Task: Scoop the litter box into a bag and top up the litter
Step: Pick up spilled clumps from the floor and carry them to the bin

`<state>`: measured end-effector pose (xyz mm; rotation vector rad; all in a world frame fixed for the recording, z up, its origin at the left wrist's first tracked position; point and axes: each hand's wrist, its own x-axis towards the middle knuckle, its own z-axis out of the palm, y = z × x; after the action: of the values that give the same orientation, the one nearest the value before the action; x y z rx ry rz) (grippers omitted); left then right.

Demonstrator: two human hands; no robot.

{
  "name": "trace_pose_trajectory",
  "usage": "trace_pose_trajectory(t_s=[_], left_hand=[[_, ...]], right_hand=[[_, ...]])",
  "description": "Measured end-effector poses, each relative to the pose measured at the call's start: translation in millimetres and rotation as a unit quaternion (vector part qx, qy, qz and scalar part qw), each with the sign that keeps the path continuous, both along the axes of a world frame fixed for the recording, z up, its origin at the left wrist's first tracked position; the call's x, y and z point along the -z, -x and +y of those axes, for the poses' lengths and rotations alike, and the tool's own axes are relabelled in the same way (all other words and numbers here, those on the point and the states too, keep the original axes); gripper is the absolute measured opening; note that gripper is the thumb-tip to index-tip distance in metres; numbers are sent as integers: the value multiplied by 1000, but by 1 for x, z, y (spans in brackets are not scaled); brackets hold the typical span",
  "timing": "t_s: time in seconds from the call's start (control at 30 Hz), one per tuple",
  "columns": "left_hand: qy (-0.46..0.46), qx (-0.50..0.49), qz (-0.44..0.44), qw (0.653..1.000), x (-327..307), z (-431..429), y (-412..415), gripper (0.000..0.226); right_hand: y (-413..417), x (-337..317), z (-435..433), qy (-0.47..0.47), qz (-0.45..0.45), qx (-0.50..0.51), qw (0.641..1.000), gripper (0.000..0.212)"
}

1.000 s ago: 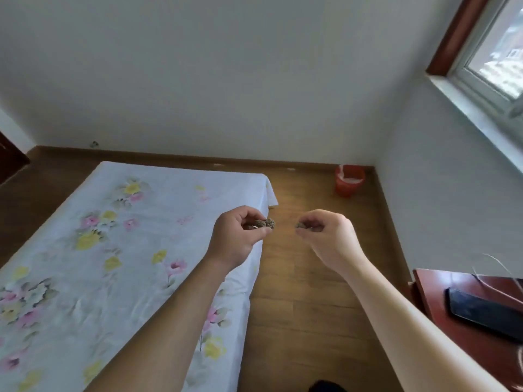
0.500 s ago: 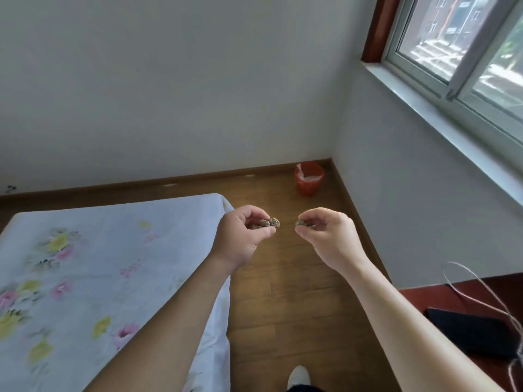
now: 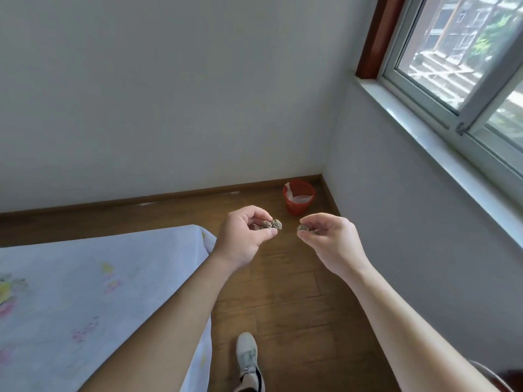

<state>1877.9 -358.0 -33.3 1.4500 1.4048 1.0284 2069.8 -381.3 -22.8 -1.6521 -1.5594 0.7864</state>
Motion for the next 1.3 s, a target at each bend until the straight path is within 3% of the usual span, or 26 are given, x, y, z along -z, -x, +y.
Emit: trace_pose_trajectory(t_s=[0.23,0.6,0.9,1.3], left_hand=[[15,35,-61,997,22,147,1,25],[34,128,-40,990,24,331,-49,22],[54,111,-24,992,48,482,-109,32],[106,109,-21,988,93,673,-133,26]], right_hand=[[3,10,124,20,-9,57,998,13],[-35,19,281,20,23,117,993,15],[-101,48,445,46,24,99,994,12],[-131,90,627,120,20,130,984,13]])
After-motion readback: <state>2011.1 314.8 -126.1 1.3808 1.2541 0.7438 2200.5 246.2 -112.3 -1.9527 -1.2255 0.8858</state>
